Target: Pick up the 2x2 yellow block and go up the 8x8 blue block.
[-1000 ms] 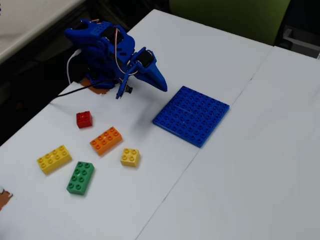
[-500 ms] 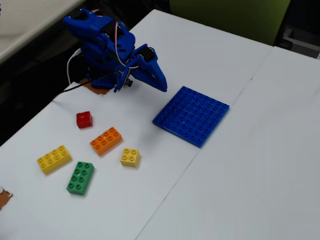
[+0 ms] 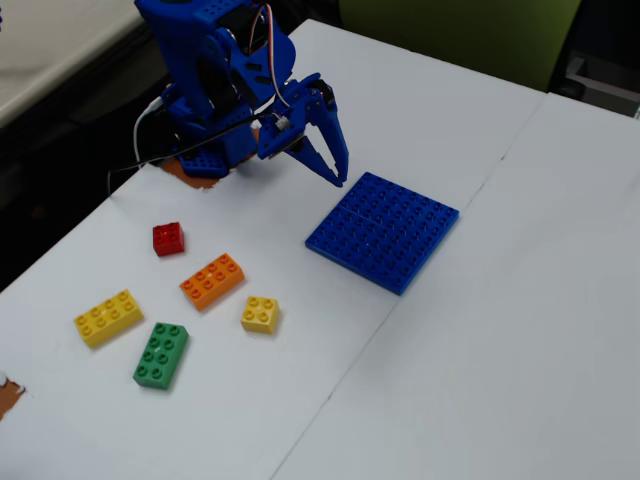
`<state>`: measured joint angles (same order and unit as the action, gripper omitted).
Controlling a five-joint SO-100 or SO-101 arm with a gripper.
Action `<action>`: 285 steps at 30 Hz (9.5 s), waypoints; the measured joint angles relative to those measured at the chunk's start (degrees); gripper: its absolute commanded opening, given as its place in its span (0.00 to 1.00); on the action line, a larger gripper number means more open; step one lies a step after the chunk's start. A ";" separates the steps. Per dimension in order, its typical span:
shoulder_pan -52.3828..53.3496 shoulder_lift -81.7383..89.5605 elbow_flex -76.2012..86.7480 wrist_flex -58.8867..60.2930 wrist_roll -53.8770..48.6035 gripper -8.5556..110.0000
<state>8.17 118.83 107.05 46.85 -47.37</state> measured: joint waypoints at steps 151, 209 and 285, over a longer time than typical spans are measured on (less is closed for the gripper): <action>17.58 -57.74 -60.91 36.47 -74.27 0.07; -8.79 -51.24 -65.74 52.56 -40.52 0.07; -6.86 -53.79 -67.76 52.56 -42.28 0.07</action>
<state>1.32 65.04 39.29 99.40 -89.65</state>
